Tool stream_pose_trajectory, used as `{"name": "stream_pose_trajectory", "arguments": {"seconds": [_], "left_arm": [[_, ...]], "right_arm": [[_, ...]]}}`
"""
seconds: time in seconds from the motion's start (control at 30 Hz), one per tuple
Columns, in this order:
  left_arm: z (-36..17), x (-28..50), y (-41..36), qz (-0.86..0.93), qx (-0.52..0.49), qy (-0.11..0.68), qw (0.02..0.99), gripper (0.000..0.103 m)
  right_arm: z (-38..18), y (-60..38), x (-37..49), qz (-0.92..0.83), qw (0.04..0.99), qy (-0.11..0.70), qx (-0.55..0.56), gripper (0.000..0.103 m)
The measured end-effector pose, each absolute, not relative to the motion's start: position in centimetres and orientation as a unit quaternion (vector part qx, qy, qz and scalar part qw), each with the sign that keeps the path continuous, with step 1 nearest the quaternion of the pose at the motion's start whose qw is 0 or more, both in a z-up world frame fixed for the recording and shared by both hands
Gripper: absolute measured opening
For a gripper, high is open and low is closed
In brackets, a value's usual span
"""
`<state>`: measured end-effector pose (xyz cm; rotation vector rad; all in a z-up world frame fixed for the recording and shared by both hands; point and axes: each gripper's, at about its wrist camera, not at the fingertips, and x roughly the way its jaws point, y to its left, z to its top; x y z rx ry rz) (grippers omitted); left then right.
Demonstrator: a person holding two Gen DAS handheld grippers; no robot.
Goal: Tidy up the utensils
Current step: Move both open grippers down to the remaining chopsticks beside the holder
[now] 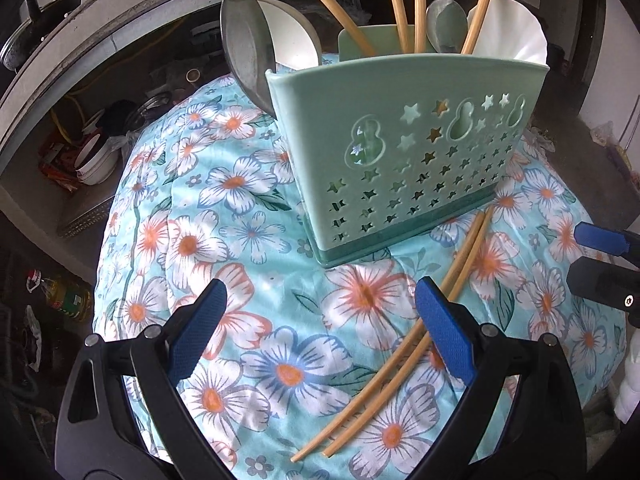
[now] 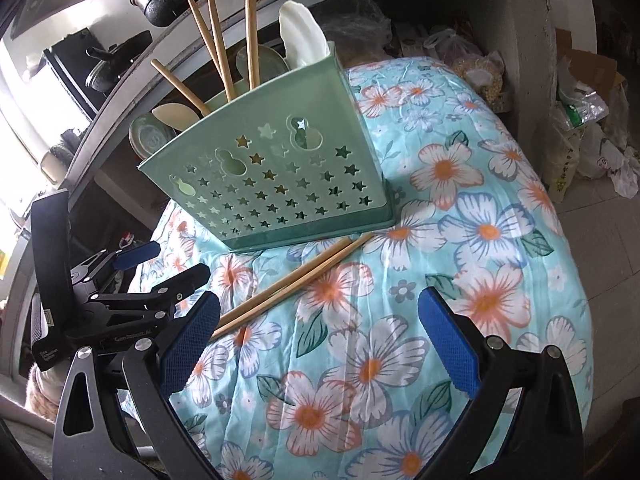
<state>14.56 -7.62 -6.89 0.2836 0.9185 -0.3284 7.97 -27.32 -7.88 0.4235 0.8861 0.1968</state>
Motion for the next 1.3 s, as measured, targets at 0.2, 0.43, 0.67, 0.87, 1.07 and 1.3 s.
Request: {"name": "stream_pose_trajectory", "arguments": {"seconds": [0.2, 0.43, 0.67, 0.87, 1.07, 1.3], "left_arm": [[-7.3, 15.2, -7.1, -0.155, 0.133, 0.446, 0.872, 0.091], [-8.2, 16.1, -6.5, -0.154, 0.13, 0.455, 0.867, 0.091], [-8.7, 16.9, -6.1, -0.154, 0.126, 0.46, 0.865, 0.091], [-9.0, 17.1, -5.5, -0.151, 0.12, 0.458, 0.868, 0.091], [-9.1, 17.1, -4.9, -0.153, 0.116, 0.452, 0.871, 0.091], [-8.8, 16.9, -4.7, -0.161, 0.111, 0.444, 0.874, 0.091]], "right_arm": [[-9.3, -26.9, 9.2, 0.121, 0.852, 0.448, 0.241, 0.091], [-10.9, -26.6, 10.5, 0.147, 0.82, 0.473, 0.286, 0.078], [-13.2, -26.7, 11.8, 0.163, 0.778, 0.49, 0.357, 0.066], [-14.3, -27.1, 12.3, 0.162, 0.754, 0.49, 0.407, 0.055], [-15.5, -27.2, 13.0, 0.163, 0.729, 0.49, 0.45, 0.044], [-16.6, -27.4, 14.0, 0.149, 0.716, 0.493, 0.471, 0.023]]}}
